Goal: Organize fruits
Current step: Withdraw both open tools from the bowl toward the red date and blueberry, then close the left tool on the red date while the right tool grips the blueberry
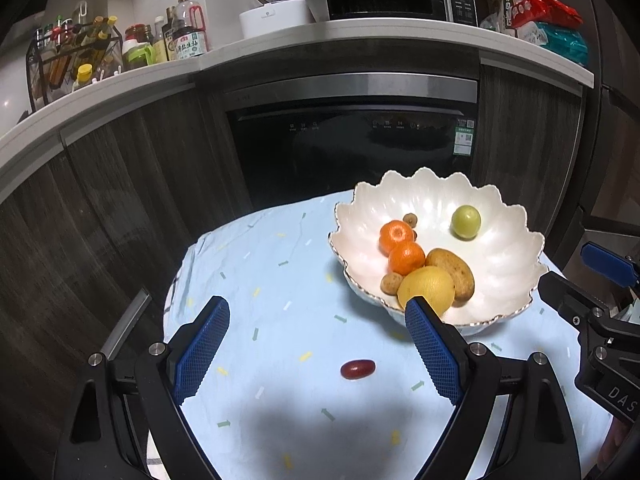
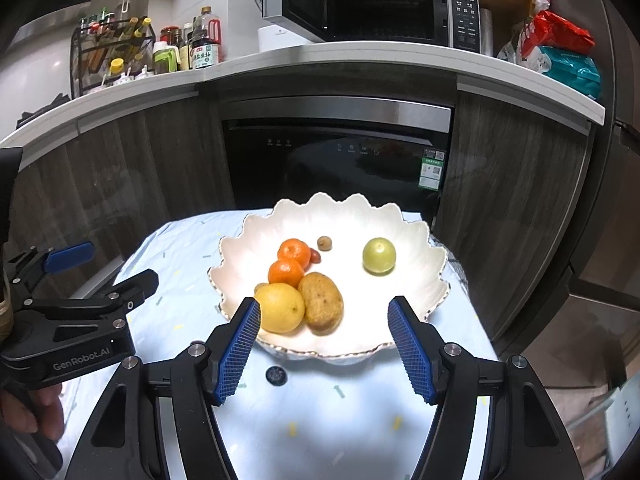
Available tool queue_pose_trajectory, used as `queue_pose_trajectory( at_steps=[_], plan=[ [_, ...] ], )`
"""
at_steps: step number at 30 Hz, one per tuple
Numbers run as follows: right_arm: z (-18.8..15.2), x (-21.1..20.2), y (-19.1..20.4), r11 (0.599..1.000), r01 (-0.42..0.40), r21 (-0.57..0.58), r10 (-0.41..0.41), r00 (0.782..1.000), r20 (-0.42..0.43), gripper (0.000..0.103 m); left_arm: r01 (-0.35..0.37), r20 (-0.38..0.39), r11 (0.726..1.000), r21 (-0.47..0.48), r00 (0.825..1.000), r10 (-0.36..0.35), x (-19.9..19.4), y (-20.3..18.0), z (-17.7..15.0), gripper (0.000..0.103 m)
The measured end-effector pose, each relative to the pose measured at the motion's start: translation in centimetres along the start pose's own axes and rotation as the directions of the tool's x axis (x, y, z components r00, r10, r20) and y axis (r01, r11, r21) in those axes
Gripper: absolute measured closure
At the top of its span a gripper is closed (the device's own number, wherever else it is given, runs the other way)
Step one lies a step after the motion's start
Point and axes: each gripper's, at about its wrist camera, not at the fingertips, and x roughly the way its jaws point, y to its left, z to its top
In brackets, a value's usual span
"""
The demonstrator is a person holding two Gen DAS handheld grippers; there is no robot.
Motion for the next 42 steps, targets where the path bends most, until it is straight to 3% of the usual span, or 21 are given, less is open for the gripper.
queue_pose_trajectory(
  at_steps=[21, 42],
  plan=[
    [-2.8, 1.9, 1.2, 1.000, -0.020, -0.016, 0.019, 0.998, -0.062, 0.036, 0.030, -0.044, 0.999, 0.024, 0.999, -0.029, 2.1, 0.1, -3.2, 0.013],
    [-5.2, 5.2, 2.2, 0.996, -0.062, -0.061, 0.054, 0.991, -0.125, 0.039, 0.095, -0.121, 0.994, 0.045, 0.989, -0.089, 6.1, -0.8, -5.4, 0.022]
  ],
)
